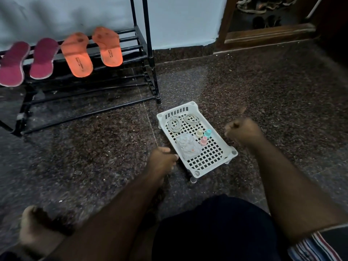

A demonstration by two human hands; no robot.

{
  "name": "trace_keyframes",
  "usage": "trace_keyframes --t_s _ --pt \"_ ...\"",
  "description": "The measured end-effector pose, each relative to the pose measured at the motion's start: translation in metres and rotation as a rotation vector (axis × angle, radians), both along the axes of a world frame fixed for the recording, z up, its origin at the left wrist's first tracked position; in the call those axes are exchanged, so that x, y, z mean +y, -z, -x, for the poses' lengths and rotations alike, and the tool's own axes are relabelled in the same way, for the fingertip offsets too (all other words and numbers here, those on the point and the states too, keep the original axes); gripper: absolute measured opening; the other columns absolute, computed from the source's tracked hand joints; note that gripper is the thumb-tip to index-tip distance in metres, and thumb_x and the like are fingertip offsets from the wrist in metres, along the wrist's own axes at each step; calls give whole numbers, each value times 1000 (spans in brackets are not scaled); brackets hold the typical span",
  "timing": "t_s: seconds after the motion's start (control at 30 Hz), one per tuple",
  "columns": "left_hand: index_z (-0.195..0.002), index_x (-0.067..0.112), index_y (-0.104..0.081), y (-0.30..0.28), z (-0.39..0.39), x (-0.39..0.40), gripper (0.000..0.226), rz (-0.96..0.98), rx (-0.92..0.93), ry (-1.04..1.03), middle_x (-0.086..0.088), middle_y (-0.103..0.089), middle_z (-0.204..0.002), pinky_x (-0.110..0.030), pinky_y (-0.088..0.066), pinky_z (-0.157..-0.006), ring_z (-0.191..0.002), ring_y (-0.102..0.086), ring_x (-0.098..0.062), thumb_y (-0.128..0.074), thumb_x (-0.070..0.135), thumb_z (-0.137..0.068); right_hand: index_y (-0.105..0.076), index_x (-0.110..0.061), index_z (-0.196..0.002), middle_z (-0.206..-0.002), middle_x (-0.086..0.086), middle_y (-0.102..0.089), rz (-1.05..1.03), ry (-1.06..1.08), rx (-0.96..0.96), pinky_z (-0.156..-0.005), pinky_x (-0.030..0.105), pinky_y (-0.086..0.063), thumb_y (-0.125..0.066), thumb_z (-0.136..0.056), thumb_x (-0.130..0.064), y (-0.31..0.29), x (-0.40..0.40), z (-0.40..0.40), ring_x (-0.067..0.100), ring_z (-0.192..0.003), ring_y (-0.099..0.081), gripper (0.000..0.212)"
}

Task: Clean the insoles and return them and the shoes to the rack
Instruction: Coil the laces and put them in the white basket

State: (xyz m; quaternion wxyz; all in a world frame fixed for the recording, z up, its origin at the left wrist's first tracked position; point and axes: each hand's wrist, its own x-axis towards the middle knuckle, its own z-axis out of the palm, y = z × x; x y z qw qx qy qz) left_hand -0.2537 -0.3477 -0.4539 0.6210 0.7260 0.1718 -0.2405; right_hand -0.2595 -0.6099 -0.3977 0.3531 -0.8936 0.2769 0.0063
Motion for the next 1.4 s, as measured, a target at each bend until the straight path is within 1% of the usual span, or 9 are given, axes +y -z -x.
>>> trace_keyframes --t_s 0.13,0.4,0.63,0.73,0.83,1.0,1.17,1.27,1.4 --pt "-112 9 -50 1 17 -5 40 19 135 110 -17 -73 -97 -26 -49 -47 -62 -65 -19 -77 6 -83 -67 -14 -85 -74 5 -71 11 -54 153 -56 24 -48 -74 -83 -19 20 -2 31 21 -67 -69 9" --pt "-127 10 -42 -8 29 -24 56 135 173 100 -18 -69 -113 -21 -50 -43 -71 -68 -20 -72 -8 -84 -71 -17 -75 -70 0 -72 65 -7 96 -55 22 -48 -73 -80 -19 35 -2 31 15 -65 -68 6" --pt "-134 12 -45 -7 8 -42 63 214 160 76 -13 -74 -107 -29 -58 -55 -82 -75 -25 -74 -7 -81 -70 -16 -78 -63 -5 -69 143 3 33 -51 18 -39 -69 -85 -20 27 -8 14 2 -56 -59 8" --pt "-134 10 -46 -9 -6 -49 63 221 140 72 -16 -72 -111 -24 -55 -49 -77 -73 -21 -73 -11 -81 -73 -21 -89 -84 -5 -70 383 -223 -113 -67 23 -48 -69 -83 -14 26 -1 10 10 -76 -61 10" --pt "-135 10 -46 -7 -23 -54 63 229 134 69 -16 -72 -110 -22 -53 -47 -73 -71 -19 -72 -11 -81 -74 -25 -100 -103 -7 -68 385 -552 -133 -90 33 -48 -71 -79 -12 43 7 7 17 -99 -58 25" --pt "-135 9 -51 -3 -49 -61 59 229 106 82 -13 -73 -105 -21 -53 -47 -66 -70 -14 -71 -10 -83 -75 -24 -104 -102 -4 -72 430 -681 -142 -91 35 -49 -73 -75 -12 63 1 -14 20 -100 -62 32" --pt "-131 12 -54 -2 -73 -63 51 218 32 116 -12 -73 -109 -19 -52 -50 -78 -70 -17 -69 -7 -86 -75 -21 -92 -88 -1 -72 456 -675 -186 -80 37 -52 -70 -78 -15 62 1 -47 21 -89 -64 16" --pt "-123 18 -57 3 -86 -64 40 192 -19 155 -5 -70 -120 -23 -55 -63 -95 -69 -17 -65 -3 -90 -75 -19 -89 -86 0 -72 459 -642 -182 -78 36 -52 -70 -74 -11 59 3 -72 21 -87 -64 17" --pt "-150 19 -42 12 -97 -64 68 114 -92 151 -5 -58 -142 -34 -54 -95 -122 -60 -17 -72 14 -89 -75 -17 -88 -87 3 -71 489 -632 -153 -79 35 -50 -67 -74 -8 54 10 -107 23 -88 -63 17"
